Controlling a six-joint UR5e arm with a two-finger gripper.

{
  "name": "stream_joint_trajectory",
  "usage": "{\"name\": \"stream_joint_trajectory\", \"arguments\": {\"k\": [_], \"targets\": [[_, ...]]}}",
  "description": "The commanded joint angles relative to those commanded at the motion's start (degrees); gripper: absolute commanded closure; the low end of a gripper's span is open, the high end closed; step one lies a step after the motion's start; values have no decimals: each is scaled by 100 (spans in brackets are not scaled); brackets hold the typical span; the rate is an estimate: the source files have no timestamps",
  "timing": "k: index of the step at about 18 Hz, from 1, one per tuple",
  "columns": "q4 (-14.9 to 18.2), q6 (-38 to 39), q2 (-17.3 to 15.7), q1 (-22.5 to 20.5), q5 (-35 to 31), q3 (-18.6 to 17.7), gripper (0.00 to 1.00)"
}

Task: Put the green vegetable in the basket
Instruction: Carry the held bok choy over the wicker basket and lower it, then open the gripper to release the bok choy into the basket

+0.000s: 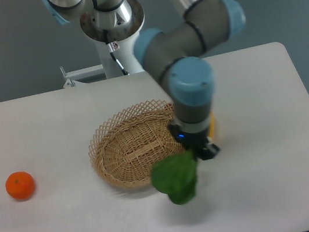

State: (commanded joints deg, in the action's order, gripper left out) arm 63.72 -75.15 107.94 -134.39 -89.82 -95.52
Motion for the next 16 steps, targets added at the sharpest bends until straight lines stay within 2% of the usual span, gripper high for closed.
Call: {"name": "stream_joint_trajectory", "arguments": {"k": [4,6,8,10,11,13,14,16], "targets": [[-307,-87,-342,194,-9,-633,83],[-360,-254,-510,212,-9,-862,80],[-369,-369,-642,317,-35,-1029,77],[-369,-378,-642,343,-35,-1047,70],[-361,-378,-625,344,-35,-1039,64],[-360,-457,-590,352,-35,-1030,34],[-360,-483,-581,352,-35,-1030,1],[-343,-387,-555,352,-35,-986,0]]}}
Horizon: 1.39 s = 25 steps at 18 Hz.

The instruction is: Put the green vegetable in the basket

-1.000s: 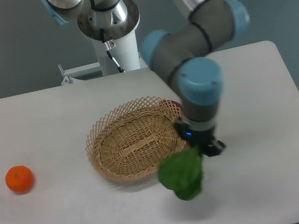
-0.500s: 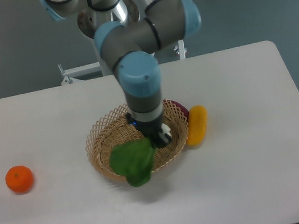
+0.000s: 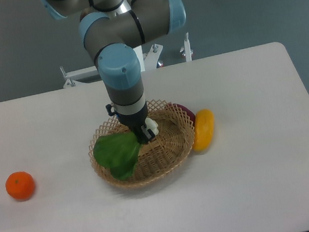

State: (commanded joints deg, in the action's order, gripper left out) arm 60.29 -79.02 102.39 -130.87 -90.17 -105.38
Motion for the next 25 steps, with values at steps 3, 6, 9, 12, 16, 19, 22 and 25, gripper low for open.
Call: {"name": "stream_joint_trajectory", "arguments": {"k": [3,6,9,12,16,19,22,25], "targets": [[-9,36,132,-26,-9,70,0],[-9,9,245,-123,-18,298,0],[0,1,500,-290,-35,693,0],[0,-43,703,-605,-18,1071,0],[18,-52,1072,-914,9,1713,0],[27,-52,1370,-1080,26,2187,0],[114,-52,1722,-1212,26,2776,0],[167,-52,1977,-1397,26,3076,0]]}}
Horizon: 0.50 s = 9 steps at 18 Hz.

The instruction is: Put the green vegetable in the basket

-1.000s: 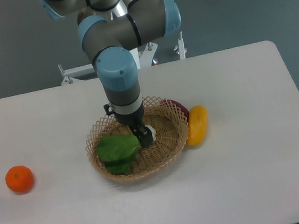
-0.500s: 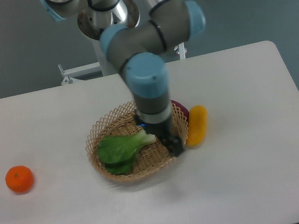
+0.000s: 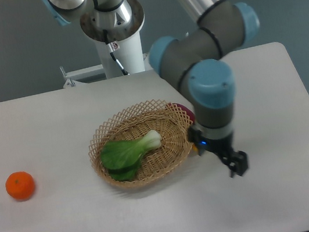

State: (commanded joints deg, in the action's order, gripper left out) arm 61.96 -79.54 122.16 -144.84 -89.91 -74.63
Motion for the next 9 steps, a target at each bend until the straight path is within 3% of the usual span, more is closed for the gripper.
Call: {"name": "stream_joint_trajectory", "arguments": {"k": [5,9], "targets": [[413,-184,246,-369,184,562,0],[650,-211,501,-414,167,1010,0]]}}
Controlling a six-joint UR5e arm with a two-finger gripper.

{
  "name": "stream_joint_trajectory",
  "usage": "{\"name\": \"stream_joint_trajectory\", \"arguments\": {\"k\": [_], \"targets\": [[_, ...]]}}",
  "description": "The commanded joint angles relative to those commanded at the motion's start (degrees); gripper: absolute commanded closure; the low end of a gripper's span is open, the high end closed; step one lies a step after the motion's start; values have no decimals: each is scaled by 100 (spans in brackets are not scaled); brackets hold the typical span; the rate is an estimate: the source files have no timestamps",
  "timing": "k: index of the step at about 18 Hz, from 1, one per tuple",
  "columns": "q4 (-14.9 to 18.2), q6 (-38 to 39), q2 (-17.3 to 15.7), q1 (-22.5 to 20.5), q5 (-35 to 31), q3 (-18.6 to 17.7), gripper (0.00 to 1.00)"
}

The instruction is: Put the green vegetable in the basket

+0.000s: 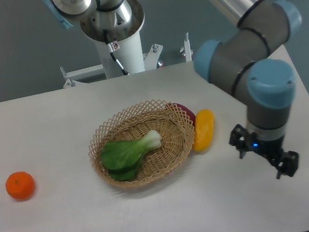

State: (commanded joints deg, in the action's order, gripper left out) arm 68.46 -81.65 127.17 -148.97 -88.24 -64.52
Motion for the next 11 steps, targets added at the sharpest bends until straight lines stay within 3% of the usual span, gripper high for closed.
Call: {"name": "stream_joint_trajectory", "arguments": {"k": [11], "targets": [[9,0,71,9,-26,36,0]]}}
